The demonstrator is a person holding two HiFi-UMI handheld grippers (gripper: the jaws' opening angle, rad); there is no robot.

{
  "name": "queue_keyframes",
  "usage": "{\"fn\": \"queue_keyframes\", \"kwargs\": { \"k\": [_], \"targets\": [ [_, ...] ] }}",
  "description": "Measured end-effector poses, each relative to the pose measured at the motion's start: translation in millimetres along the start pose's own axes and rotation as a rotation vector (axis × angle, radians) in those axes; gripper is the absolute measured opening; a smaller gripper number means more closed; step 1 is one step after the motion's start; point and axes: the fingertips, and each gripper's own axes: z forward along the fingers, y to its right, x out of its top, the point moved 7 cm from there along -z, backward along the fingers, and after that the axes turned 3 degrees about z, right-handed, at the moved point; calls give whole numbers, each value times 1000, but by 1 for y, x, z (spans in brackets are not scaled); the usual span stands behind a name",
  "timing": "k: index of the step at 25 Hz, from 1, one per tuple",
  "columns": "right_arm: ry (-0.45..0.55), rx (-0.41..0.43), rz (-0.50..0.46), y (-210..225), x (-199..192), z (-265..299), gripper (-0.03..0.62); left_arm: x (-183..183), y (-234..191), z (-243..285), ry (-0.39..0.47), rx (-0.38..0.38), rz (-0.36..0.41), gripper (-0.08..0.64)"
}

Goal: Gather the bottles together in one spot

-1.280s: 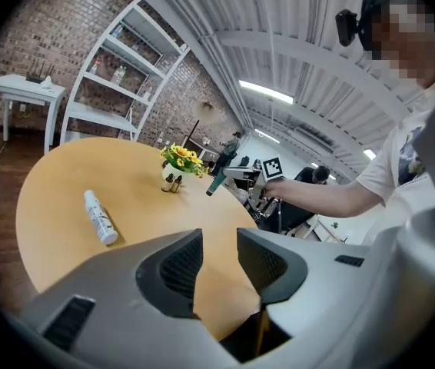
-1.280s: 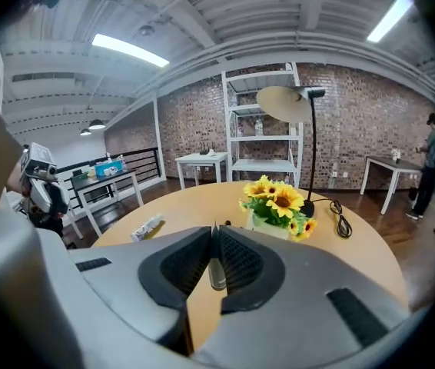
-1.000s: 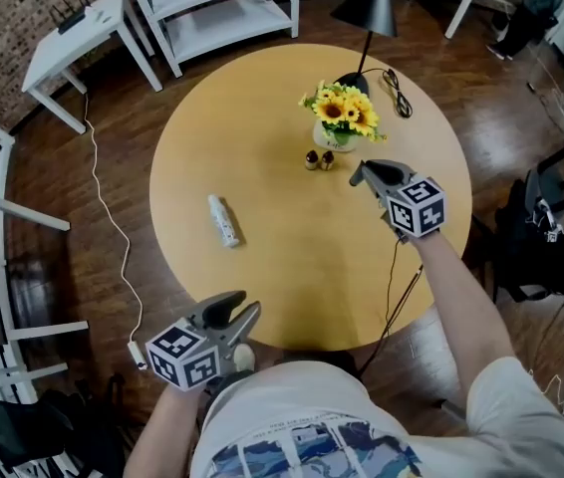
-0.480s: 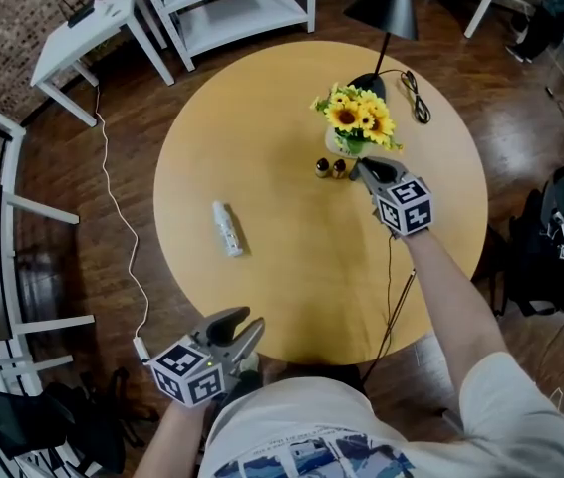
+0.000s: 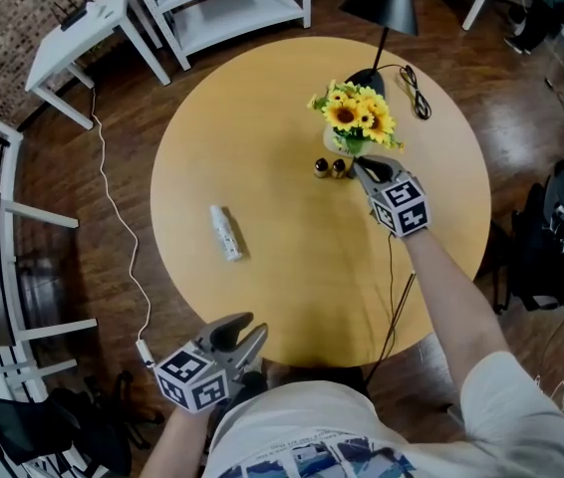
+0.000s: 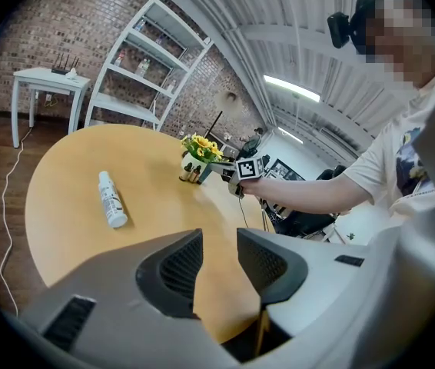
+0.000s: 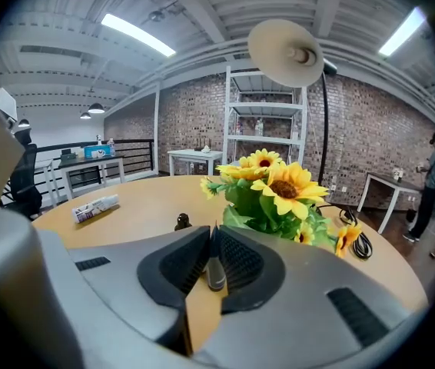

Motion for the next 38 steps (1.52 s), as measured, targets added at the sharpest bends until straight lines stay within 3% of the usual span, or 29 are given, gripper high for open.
{"fn": "queue_keyframes", "kwargs": {
  "k": [15,22,30,38],
  "targets": [
    [18,-37,-12,-4,4,-2,132,-8,-4,-6,-5,-6,0,117],
    [78,-96,21,-18,20,-45,156,-9,-6,-8,-4,-18,46,117],
    [102,-196,86,-95,23,-157,186,-6,-9,-30,5,-98,129,117],
    [112,-327,220,-224,5,-288,211,-10,-6,-85,11,-167,224,117]
  ]
}}
